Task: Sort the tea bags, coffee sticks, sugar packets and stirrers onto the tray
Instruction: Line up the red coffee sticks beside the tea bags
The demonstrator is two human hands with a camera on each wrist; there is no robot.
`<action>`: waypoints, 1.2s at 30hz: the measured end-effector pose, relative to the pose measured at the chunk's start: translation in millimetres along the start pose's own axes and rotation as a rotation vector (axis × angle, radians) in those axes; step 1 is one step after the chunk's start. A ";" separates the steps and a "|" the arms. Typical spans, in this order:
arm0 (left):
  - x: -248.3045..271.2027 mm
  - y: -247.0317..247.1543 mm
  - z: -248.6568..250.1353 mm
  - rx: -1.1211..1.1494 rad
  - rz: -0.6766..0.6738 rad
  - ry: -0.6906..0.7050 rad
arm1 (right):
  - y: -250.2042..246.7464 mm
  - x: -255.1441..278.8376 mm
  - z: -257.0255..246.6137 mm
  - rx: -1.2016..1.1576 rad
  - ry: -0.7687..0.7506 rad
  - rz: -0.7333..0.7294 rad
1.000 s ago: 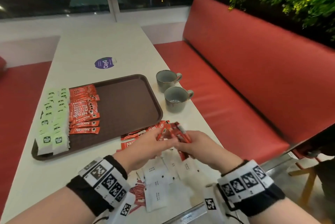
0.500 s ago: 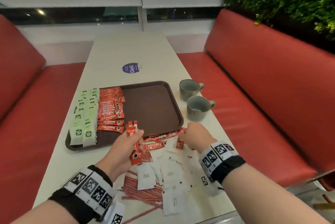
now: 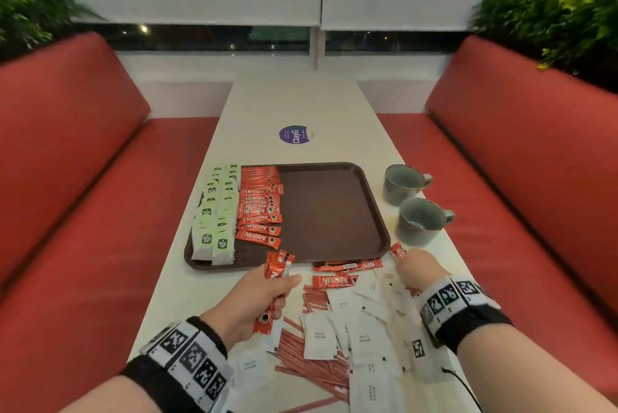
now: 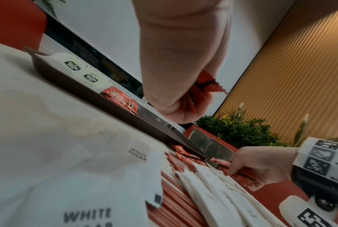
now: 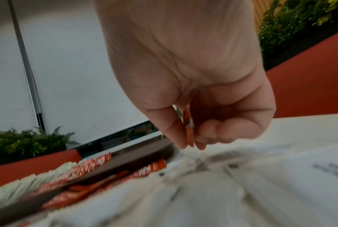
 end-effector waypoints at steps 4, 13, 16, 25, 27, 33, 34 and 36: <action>3.5 0.7 9.5 -0.036 -0.030 0.027 | -5.5 11.7 18.3 -0.368 0.033 0.017; 17.6 51.7 36.3 0.004 -0.181 0.211 | -17.1 101.3 -63.8 -1.184 -0.553 -0.569; 19.5 56.4 36.6 0.043 -0.148 0.275 | -13.8 106.3 -83.1 -1.146 -0.632 -0.629; 35.7 3.2 28.7 0.059 0.057 0.304 | 9.0 111.8 -147.9 -1.082 -0.677 -0.743; 38.6 -15.0 28.5 0.109 0.083 0.299 | 11.6 110.6 -166.2 -1.026 -0.693 -0.719; 41.9 -61.7 31.9 0.323 0.179 0.262 | 12.2 96.5 -188.3 -1.001 -0.629 -0.675; 43.0 -66.5 34.7 0.287 0.186 0.255 | 11.3 94.1 -188.7 -0.988 -0.632 -0.636; 46.8 -76.5 39.0 0.203 0.197 0.242 | 6.9 84.8 -183.6 -0.864 -0.667 -0.432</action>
Point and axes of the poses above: each hand's wrist, its own x-axis away from the middle knuckle, its own y-axis out of the palm, z = x × y, the point moved 6 cm from there along -x, towards the middle knuckle, and after that the axes turned 2 degrees about -z, right-handed, at the moved point
